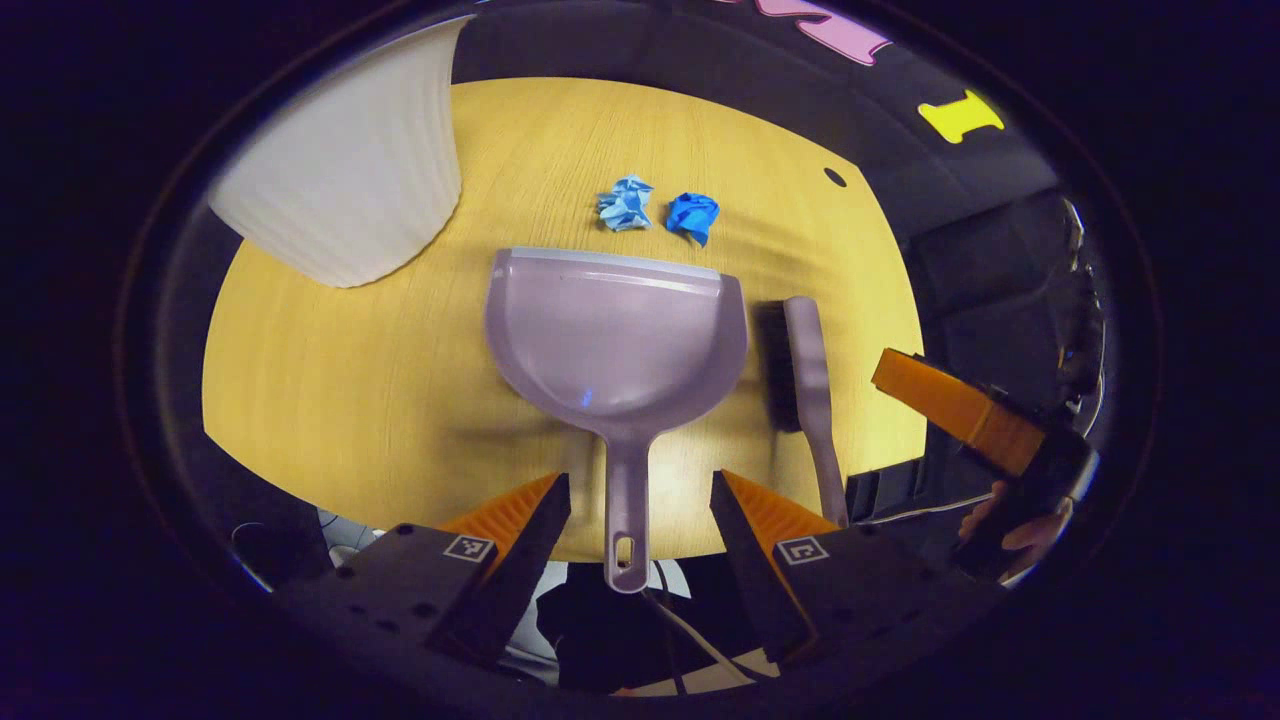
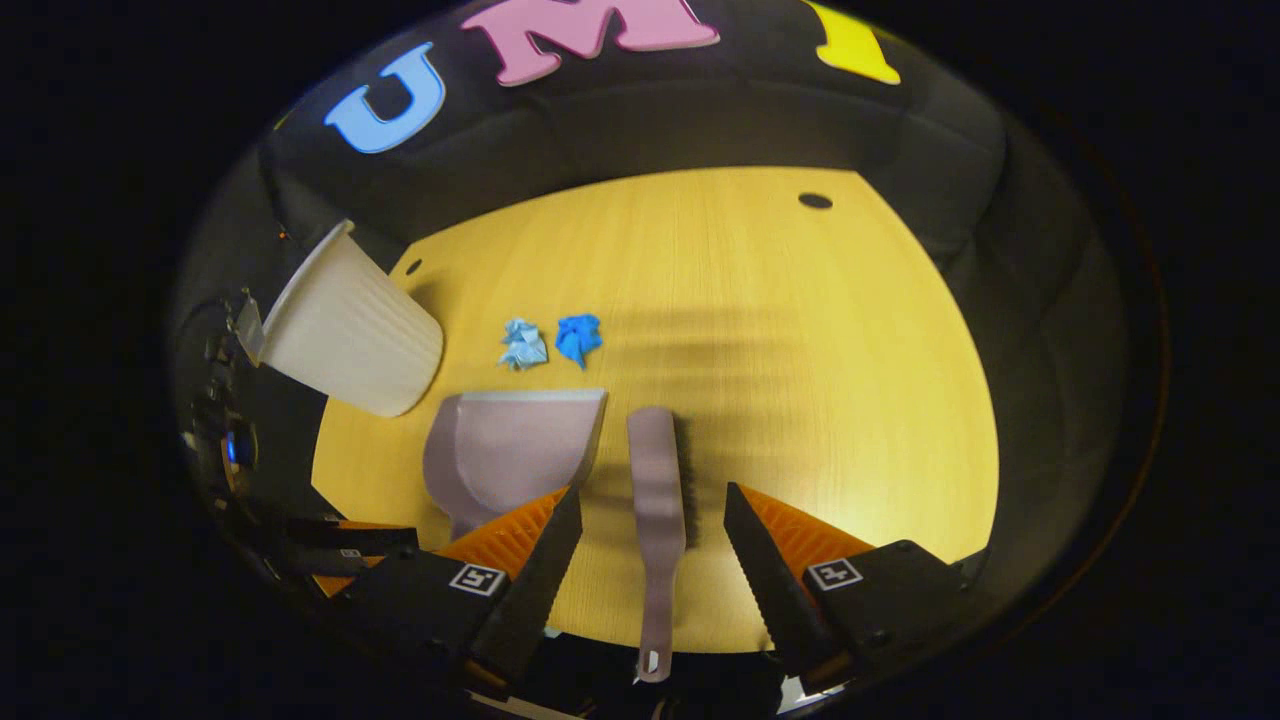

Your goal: Pick up the small broom and dustpan from the desktop, sweep the trash into the dustpan with the broom, and then empty the trash into the garbage bin.

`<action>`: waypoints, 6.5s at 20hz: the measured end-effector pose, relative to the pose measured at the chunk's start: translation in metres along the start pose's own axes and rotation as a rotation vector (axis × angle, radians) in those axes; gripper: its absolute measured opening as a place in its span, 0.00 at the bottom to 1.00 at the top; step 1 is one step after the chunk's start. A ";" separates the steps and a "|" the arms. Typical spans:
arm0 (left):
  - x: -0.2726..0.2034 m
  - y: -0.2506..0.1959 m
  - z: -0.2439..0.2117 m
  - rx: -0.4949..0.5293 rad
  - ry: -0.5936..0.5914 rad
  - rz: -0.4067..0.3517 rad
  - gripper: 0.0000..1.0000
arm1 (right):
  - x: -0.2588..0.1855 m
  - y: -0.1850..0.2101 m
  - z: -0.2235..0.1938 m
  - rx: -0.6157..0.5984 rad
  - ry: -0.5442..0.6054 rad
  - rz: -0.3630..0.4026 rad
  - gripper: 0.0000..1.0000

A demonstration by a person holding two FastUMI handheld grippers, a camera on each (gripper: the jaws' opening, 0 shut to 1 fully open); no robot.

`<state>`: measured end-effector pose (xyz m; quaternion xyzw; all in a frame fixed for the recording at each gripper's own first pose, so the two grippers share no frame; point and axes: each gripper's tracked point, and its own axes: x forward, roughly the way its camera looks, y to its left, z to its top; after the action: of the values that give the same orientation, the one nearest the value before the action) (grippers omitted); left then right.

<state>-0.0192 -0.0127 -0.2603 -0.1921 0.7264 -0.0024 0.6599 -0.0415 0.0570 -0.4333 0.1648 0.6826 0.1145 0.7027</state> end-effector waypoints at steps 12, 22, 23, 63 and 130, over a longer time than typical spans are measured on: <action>0.024 0.011 -0.003 -0.035 0.288 0.145 0.85 | 0.066 -0.006 -0.089 -0.090 0.463 -0.107 0.93; 0.035 0.012 0.013 0.024 0.308 0.223 0.70 | 0.078 -0.003 -0.100 -0.007 0.526 -0.099 0.46; 0.034 0.013 0.013 0.019 0.314 0.224 0.65 | 0.077 -0.003 -0.100 -0.008 0.523 -0.104 0.35; 0.005 0.120 0.017 0.499 0.349 0.291 0.28 | 0.180 0.002 0.171 -0.927 0.439 -0.257 0.20; 0.029 0.245 0.082 1.123 -0.275 1.623 0.27 | 0.054 0.056 0.039 -0.086 -0.170 0.467 0.20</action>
<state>-0.0095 0.2269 -0.3616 0.7043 0.4484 0.1286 0.5351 0.0036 0.1260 -0.4609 0.2971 0.5590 0.2886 0.7183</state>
